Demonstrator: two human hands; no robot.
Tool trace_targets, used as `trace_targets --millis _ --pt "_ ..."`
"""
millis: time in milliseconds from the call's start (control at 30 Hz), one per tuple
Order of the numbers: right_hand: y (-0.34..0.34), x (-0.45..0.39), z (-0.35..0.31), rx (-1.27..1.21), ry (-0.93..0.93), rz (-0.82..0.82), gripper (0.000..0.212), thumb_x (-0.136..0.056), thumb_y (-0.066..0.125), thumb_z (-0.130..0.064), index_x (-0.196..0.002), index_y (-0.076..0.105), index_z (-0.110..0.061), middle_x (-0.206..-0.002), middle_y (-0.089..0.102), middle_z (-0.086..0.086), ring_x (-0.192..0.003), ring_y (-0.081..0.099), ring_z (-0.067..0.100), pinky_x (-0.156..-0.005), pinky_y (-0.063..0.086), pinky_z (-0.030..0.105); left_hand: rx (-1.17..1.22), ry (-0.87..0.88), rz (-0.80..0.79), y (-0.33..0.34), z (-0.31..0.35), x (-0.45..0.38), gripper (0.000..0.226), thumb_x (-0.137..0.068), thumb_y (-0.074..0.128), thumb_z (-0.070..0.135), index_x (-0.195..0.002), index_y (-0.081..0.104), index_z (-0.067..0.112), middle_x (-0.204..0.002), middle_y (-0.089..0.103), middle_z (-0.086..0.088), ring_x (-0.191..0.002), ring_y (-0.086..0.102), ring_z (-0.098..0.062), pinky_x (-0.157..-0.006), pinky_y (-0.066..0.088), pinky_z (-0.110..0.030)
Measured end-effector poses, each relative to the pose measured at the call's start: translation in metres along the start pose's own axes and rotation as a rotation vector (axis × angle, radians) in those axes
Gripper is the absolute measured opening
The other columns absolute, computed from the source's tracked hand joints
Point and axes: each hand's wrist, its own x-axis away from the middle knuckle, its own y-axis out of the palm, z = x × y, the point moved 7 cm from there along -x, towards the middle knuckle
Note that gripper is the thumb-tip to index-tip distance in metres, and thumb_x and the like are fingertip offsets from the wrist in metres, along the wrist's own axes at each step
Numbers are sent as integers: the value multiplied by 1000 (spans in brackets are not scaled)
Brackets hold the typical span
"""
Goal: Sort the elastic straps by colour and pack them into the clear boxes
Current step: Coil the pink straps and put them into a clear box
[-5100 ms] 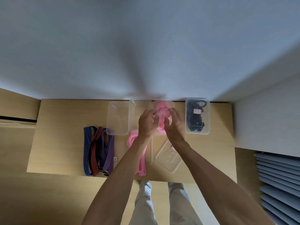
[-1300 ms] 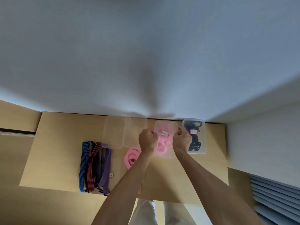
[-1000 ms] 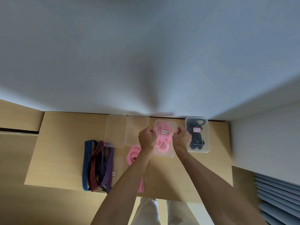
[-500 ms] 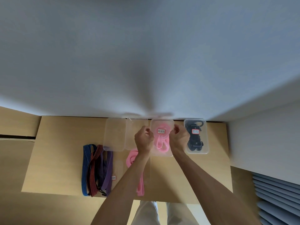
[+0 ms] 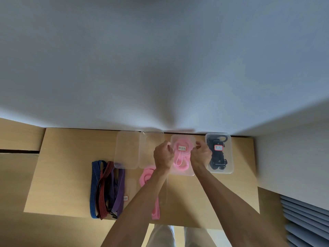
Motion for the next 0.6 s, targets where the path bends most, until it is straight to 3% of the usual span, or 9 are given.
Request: trace_targets --millis 100,233,333,433,600 --pt "2 -2 5 41 44 -11 33 -91 51 0 -111 72 -16 -98 73 11 -85 67 31 -66 46 28 -44 5 -22 3 3 -1 8 -84 55 -5 -79 61 -2 -71 62 -16 -66 54 -33 -64 47 -49" --pt "4 -7 6 85 33 -17 30 -90 51 -1 -106 72 -15 -95 73 12 -84 66 32 -67 48 29 -64 -10 -33 5 2 -4 11 -81 54 -6 -72 56 0 -68 59 -16 -63 41 -23 -57 43 -46" --pt "6 -8 6 96 13 -4 30 -90 50 1 -106 71 -13 -95 72 14 -79 61 30 -64 42 28 -107 -4 -34 6 2 -3 12 -85 53 -4 -77 57 4 -69 60 -11 -63 49 -27 -57 45 -43" --pt "8 -5 5 129 -27 -19 27 -91 53 3 -109 68 -10 -97 72 15 -84 65 33 -64 44 31 -189 13 -56 7 3 -1 7 -91 54 3 -91 59 7 -77 64 -7 -70 60 -28 -58 47 -40" --pt "0 12 5 279 -219 -52 20 -90 62 1 -108 70 -4 -110 69 12 -96 64 32 -70 48 33 -245 50 -128 5 -2 8 17 -96 54 11 -87 60 -3 -85 67 -20 -83 62 -40 -69 45 -43"
